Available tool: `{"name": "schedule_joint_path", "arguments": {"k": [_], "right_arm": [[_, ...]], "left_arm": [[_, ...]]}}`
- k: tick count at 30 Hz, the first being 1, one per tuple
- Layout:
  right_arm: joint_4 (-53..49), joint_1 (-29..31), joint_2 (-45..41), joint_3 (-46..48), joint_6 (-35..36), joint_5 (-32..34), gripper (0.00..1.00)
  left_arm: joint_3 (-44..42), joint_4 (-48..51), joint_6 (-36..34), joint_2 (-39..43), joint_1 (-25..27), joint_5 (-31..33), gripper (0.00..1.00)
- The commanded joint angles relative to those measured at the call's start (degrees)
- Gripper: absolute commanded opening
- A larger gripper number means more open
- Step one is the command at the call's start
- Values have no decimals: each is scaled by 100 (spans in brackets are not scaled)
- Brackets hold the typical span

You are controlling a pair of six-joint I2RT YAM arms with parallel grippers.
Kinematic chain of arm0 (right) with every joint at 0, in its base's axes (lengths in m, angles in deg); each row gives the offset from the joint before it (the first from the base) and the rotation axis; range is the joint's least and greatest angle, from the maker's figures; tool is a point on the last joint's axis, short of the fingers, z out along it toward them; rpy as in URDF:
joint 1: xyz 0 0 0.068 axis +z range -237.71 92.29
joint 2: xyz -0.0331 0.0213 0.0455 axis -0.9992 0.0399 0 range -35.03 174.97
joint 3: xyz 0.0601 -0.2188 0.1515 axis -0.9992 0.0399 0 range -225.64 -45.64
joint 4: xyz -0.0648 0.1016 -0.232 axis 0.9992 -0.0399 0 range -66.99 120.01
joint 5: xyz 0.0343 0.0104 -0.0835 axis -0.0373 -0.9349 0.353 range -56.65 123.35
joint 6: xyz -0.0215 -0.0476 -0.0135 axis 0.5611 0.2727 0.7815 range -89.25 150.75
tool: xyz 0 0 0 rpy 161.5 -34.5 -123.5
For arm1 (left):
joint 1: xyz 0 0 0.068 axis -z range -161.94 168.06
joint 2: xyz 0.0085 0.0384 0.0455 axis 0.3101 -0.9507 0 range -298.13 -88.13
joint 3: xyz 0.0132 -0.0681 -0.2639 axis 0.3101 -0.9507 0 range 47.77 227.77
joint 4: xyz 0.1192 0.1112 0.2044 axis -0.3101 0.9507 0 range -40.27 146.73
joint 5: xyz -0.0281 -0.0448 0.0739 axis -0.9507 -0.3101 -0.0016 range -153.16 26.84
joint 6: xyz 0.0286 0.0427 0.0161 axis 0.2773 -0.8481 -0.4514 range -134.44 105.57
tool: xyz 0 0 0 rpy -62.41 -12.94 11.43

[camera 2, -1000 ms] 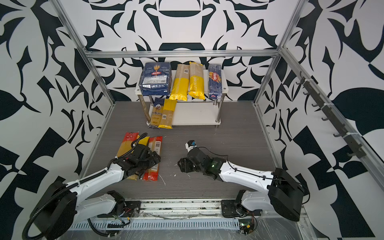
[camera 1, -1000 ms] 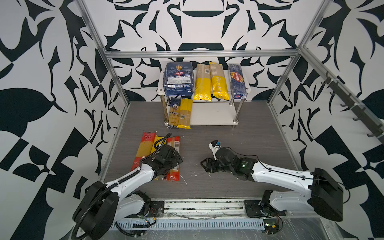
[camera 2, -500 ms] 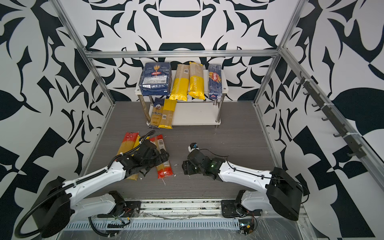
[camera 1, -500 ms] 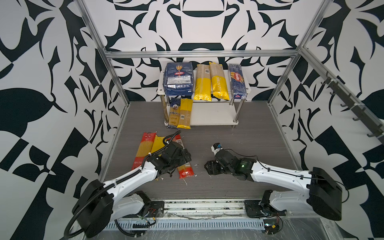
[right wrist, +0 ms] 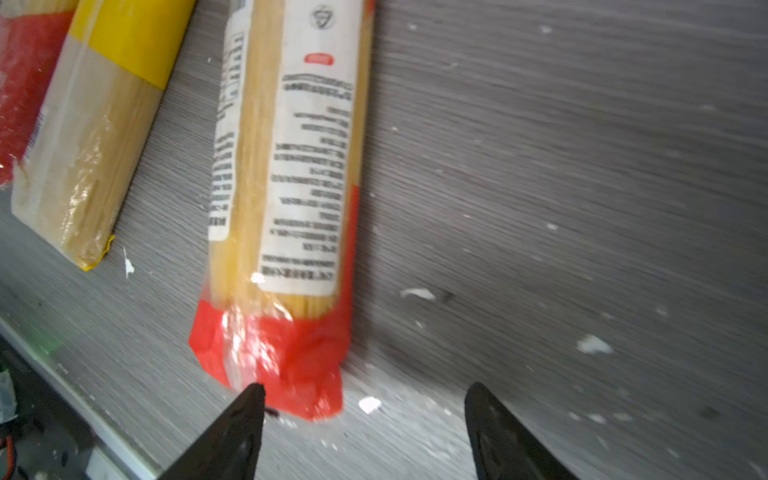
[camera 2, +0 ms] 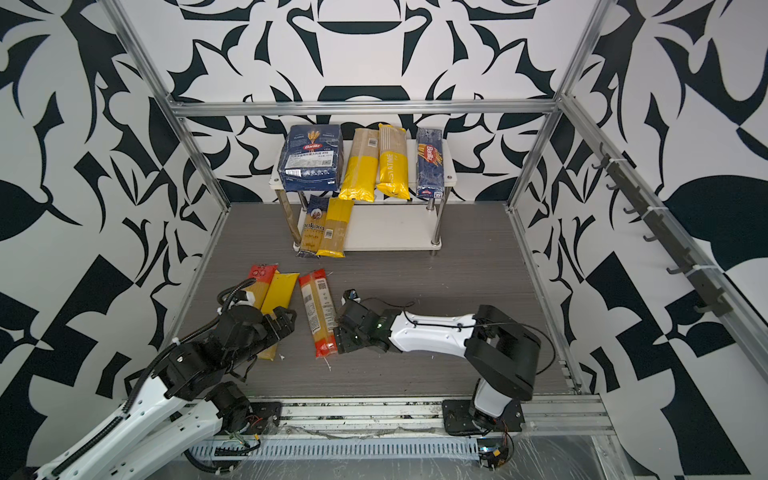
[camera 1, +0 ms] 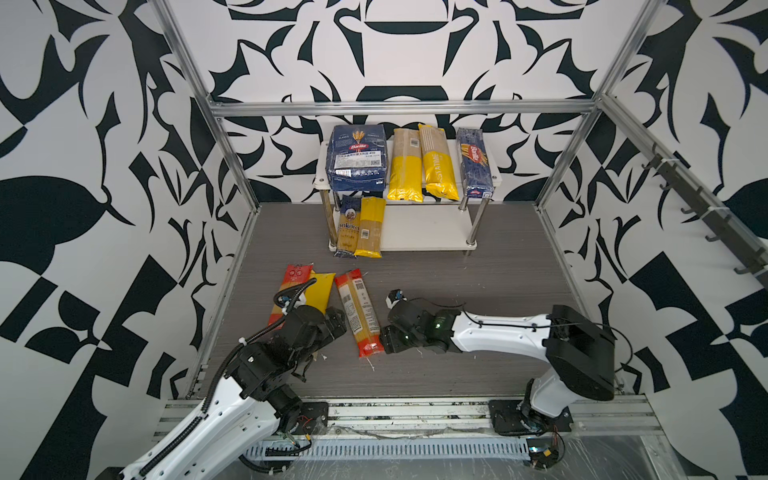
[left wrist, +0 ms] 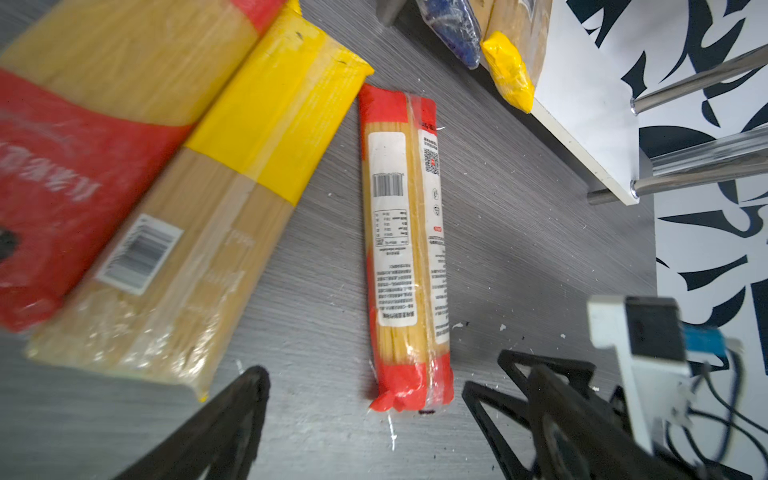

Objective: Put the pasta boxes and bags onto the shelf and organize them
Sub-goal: 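Lower the right gripper over the red-labelled bag's end and close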

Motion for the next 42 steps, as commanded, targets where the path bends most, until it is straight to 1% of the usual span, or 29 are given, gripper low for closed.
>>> {"name": "schedule_joint_path", "arguments": {"k": [1, 6, 12, 20, 23, 26, 28, 30, 31, 34, 35, 38, 42], "right_arm": [[91, 130, 348, -525, 91, -21, 80], [-94, 267, 933, -1158, 121, -5, 81], [-585, 399, 1483, -1875, 240, 137, 81], [-1804, 702, 2275, -2813, 413, 687, 81], [-2234, 773, 2535, -3092, 388, 1022, 81], [-2554, 785, 2774, -3262, 329, 1094, 74], [-2621, 785, 2842, -3258, 247, 1088, 62], [-2543, 785, 2828, -3149, 162, 964, 45], [-2498, 788, 2791, -3087, 130, 946, 39], [-2185, 774, 2546, -2749, 84, 803, 27], [-2017, 761, 2407, -2549, 78, 499, 24], [-1281, 653, 1922, -1852, -37, -41, 17], [158, 312, 1138, -589, -405, -981, 12]], "left_arm": [[-9, 827, 142, 309, -20, 244, 100], [-32, 1191, 137, 771, -22, 307, 99], [-114, 1147, 112, 1187, -20, 277, 100], [-117, 1095, 23, 1265, -20, 177, 99], [-133, 1086, 23, 1372, -20, 177, 100], [-141, 1079, 34, 1448, -20, 181, 100], [-152, 1077, 38, 1469, -20, 168, 100], [-154, 1077, 31, 1465, -21, 168, 99], [-142, 1079, 40, 1457, -20, 168, 100], [-141, 1081, 35, 1449, -20, 177, 100], [-141, 1077, 32, 1445, -20, 184, 100], [-136, 1077, 37, 1428, -20, 203, 99], [-126, 1077, 48, 1359, -20, 234, 99]]}}
